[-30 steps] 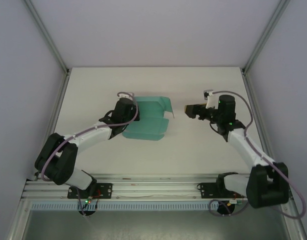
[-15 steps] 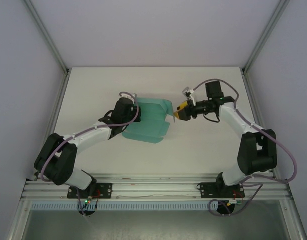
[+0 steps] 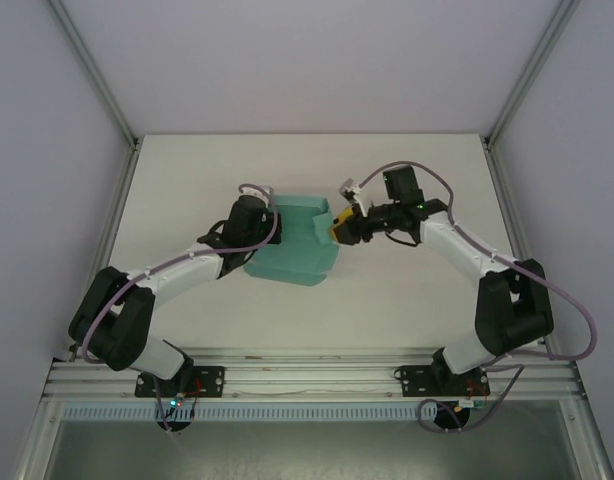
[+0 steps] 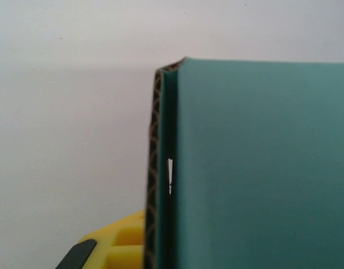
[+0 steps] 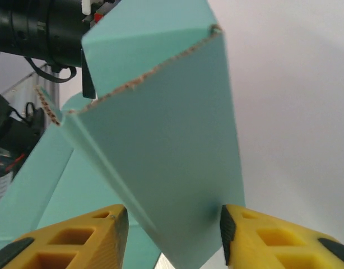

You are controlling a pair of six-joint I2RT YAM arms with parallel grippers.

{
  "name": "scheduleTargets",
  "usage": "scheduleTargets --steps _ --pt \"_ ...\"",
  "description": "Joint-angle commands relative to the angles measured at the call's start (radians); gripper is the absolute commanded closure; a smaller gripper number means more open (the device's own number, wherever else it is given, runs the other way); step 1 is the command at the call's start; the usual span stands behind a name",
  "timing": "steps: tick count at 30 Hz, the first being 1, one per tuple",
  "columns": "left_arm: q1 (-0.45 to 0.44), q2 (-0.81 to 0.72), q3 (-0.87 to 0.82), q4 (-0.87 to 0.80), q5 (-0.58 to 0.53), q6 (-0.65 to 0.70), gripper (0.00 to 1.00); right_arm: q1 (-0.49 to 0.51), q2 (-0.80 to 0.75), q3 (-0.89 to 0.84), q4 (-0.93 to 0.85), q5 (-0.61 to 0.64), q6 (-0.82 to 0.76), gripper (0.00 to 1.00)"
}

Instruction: Assemble paper box

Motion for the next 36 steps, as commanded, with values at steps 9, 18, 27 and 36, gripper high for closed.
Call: scheduleTargets --steps 9,18,27,36 --pt "-0.018 -0.015 0.036 -0.045 -0.067 -0.014 1.00 0.183 -0.036 -0.069 0.355 0.770 0.385 0.57" --pt "-0.043 -0.001 0.070 -0.079 -0.115 -0.039 1.00 0.284 0.035 -0.043 0.428 1.190 0.450 0.76" --pt "-0.065 0.006 0.135 -0.178 -0.208 -0.186 1.00 0.300 0.208 0.063 0.332 1.779 0.574 0.93" --pt "-0.064 0.054 0.190 -0.261 -0.260 -0.275 1.00 0.262 0.315 0.179 0.155 1.994 0.619 0.93"
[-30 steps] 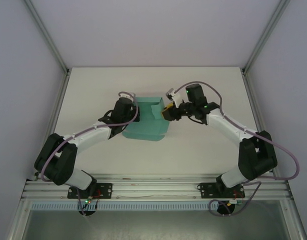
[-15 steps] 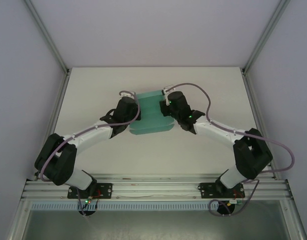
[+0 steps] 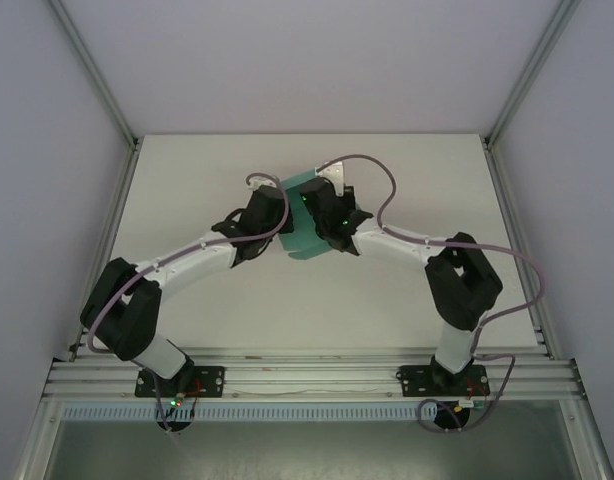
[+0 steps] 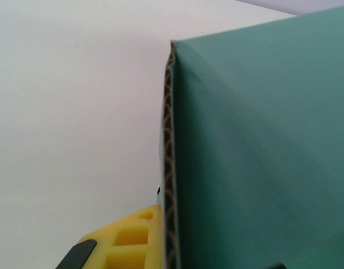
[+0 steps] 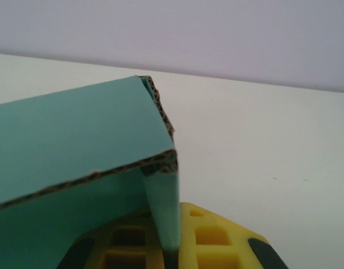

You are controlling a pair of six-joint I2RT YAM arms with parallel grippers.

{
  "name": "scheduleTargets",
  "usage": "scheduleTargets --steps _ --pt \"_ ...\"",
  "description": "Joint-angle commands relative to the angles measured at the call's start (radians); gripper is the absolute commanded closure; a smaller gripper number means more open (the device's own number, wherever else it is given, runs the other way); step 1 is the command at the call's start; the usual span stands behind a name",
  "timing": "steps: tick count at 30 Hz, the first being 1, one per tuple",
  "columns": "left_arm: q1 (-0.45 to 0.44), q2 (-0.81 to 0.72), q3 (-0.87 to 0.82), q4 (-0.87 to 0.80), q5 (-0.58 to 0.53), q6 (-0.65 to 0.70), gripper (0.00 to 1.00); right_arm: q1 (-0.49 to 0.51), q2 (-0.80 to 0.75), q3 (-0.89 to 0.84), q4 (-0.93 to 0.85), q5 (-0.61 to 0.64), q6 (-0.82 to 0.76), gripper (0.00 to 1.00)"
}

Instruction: Assemble paper box

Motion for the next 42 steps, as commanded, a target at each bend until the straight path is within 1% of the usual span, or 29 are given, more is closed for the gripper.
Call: scheduleTargets --steps 1,3,4,5,6,7,9,10,12,14,15,16,20,23,26,29,31,32,33,36,39,41,42 --pt "0.010 -0.017 0.011 -0.103 -0.093 -0.095 1.00 -0.117 0.028 -0.007 -0.155 0.362 0.103 0.93" --pt "0.011 -0.013 0.018 -0.104 -0.086 -0.100 1.00 -0.129 0.031 -0.019 -0.121 0.398 0.107 0.93" --pt "0.011 -0.010 0.020 -0.102 -0.081 -0.099 1.00 -0.134 0.028 -0.025 -0.102 0.396 0.107 0.93" --pt "0.011 -0.006 0.023 -0.099 -0.077 -0.099 1.00 -0.137 0.022 -0.045 -0.046 0.353 0.072 0.92" --pt "0.011 -0.001 0.027 -0.098 -0.071 -0.098 1.00 -0.140 0.009 -0.081 0.045 0.285 0.032 0.88" --pt "0.011 0.004 0.031 -0.093 -0.062 -0.093 1.00 -0.146 -0.003 -0.106 0.099 0.201 0.018 0.85" --pt "0.011 0.015 0.042 -0.091 -0.041 -0.086 1.00 -0.168 -0.031 -0.159 0.194 -0.052 -0.024 0.85" --pt "0.011 0.020 0.046 -0.086 -0.032 -0.075 1.00 -0.176 -0.041 -0.191 0.253 -0.138 -0.032 0.85" --pt "0.011 0.024 0.049 -0.079 -0.016 -0.062 1.00 -0.198 -0.067 -0.236 0.309 -0.364 -0.055 0.84" --pt "0.011 0.026 0.051 -0.077 -0.007 -0.044 1.00 -0.216 -0.093 -0.261 0.323 -0.541 -0.059 0.76" --pt "0.010 0.026 0.052 -0.080 -0.009 -0.040 1.00 -0.221 -0.107 -0.275 0.333 -0.603 -0.059 0.68" --pt "0.011 0.027 0.052 -0.080 -0.012 -0.034 1.00 -0.227 -0.121 -0.284 0.333 -0.646 -0.063 0.65" --pt "0.011 0.030 0.055 -0.091 -0.026 -0.030 1.00 -0.240 -0.176 -0.328 0.329 -0.711 -0.078 0.63" --pt "0.011 0.034 0.058 -0.092 -0.026 -0.031 1.00 -0.240 -0.204 -0.347 0.321 -0.764 -0.100 0.54" --pt "0.010 0.042 0.067 -0.097 -0.021 -0.030 1.00 -0.238 -0.221 -0.343 0.303 -0.754 -0.093 0.52" --pt "0.011 0.044 0.071 -0.099 -0.013 -0.030 1.00 -0.240 -0.226 -0.333 0.296 -0.688 -0.084 0.52" --pt "0.011 0.045 0.073 -0.102 -0.008 -0.030 1.00 -0.240 -0.219 -0.323 0.294 -0.640 -0.088 0.55" --pt "0.010 0.048 0.074 -0.105 -0.007 -0.031 1.00 -0.239 -0.215 -0.317 0.292 -0.611 -0.082 0.60" --pt "0.011 0.051 0.077 -0.113 -0.008 -0.030 1.00 -0.238 -0.207 -0.309 0.291 -0.582 -0.075 0.68" --pt "0.010 0.068 0.098 -0.144 -0.031 -0.063 1.00 -0.227 -0.181 -0.287 0.293 -0.474 -0.044 0.84" --pt "0.010 0.106 0.146 -0.250 -0.133 -0.169 1.00 -0.202 -0.153 -0.267 0.288 -0.301 -0.027 0.91" --pt "0.018 0.149 0.198 -0.354 -0.207 -0.247 1.00 -0.184 -0.134 -0.245 0.260 -0.167 -0.001 0.93" --pt "0.025 0.171 0.220 -0.396 -0.226 -0.280 1.00 -0.179 -0.125 -0.230 0.234 -0.095 0.030 0.93"
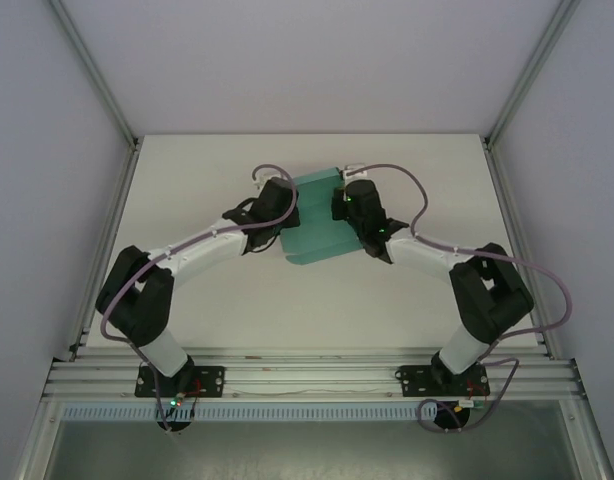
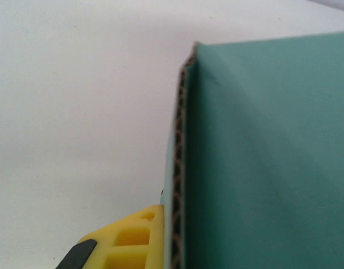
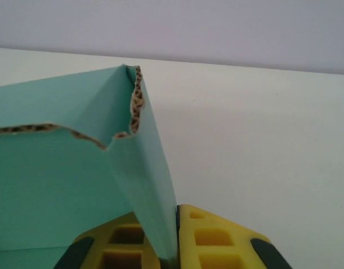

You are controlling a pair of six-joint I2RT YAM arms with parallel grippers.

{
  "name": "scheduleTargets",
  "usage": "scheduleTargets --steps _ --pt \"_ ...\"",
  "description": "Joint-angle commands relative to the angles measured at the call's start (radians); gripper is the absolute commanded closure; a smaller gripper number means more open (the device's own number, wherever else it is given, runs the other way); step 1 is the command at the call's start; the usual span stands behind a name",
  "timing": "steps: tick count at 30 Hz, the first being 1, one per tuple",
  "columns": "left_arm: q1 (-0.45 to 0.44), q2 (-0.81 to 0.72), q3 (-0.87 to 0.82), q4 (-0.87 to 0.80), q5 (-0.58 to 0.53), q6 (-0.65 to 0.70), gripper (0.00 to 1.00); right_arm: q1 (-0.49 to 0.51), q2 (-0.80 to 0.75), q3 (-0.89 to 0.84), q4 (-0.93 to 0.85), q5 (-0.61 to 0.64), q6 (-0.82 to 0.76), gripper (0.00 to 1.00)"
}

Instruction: Assemble paper box

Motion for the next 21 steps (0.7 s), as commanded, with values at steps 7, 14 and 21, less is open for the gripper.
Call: scheduleTargets --steps 7,14,21 --pt "0.074 0.151 0.119 -0.356 -0.273 -0.315 1.00 -0.012 0.087 0.107 -0.204 0.598 0.273 0.98" --pt "0.075 0.192 0.165 -0.305 -0.200 -0.205 1.00 -0.002 0.113 0.131 -0.191 0.477 0.231 0.95" --pt "0.070 0.111 0.088 -0.044 0.015 0.058 1.00 0.000 -0.014 0.009 -0.010 -0.033 0.061 0.47"
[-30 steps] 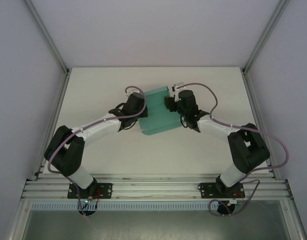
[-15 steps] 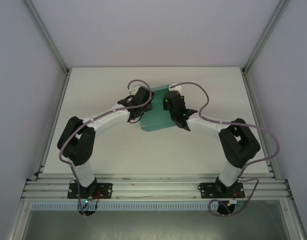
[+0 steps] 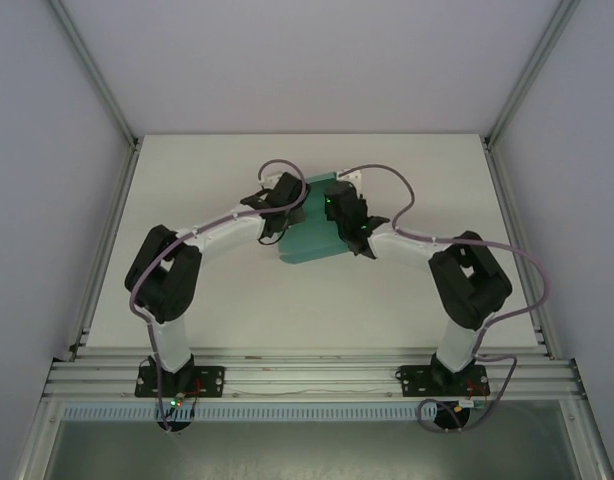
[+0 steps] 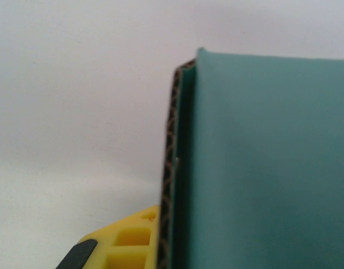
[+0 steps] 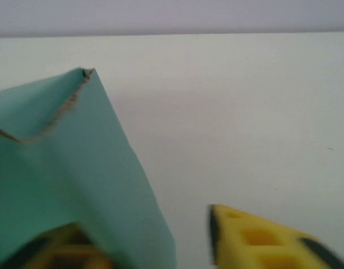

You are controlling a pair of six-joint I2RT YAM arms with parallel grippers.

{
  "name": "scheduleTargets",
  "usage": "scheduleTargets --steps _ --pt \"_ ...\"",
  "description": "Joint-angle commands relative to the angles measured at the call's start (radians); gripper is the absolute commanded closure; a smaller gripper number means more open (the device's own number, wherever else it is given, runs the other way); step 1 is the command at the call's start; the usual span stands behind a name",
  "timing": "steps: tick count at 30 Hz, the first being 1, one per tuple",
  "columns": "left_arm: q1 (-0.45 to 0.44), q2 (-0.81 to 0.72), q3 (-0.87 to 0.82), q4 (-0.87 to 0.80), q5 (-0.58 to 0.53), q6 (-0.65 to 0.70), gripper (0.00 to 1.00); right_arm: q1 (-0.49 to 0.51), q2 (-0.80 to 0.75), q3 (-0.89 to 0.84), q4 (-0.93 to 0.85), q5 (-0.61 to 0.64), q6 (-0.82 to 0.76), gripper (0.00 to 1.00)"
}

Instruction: Assemble paper box

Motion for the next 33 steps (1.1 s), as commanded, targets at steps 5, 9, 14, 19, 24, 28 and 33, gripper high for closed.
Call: scheduleTargets --steps 5,9,14,19,24,28,33 --pt "0.057 -0.081 0.006 0.041 0.111 0.323 1.00 -0.027 -0.265 -0.116 0.056 -0.346 -0.085 0.06" --pt "0.096 -0.084 0.066 -0.069 0.345 0.673 1.00 -0.033 -0.447 -0.179 0.012 -0.357 -0.038 0.00" --pt "0.061 -0.041 0.167 -0.378 0.401 1.119 1.00 -0.103 -0.614 -0.174 -0.255 -0.265 0.075 0.00" --pt "-0.026 -0.002 0.227 -0.508 0.274 1.297 1.00 -0.175 -0.681 -0.190 -0.473 -0.244 0.139 0.00" --pt "-0.092 0.122 0.332 -0.617 0.166 1.325 1.00 -0.198 -0.716 -0.238 -0.550 -0.218 0.170 0.00" --pt "-0.134 0.250 0.399 -0.645 -0.002 1.301 1.00 -0.206 -0.740 -0.280 -0.560 -0.217 0.193 0.00" --pt "-0.159 0.387 0.500 -0.648 -0.138 1.278 1.00 -0.213 -0.771 -0.317 -0.589 -0.174 0.205 0.00"
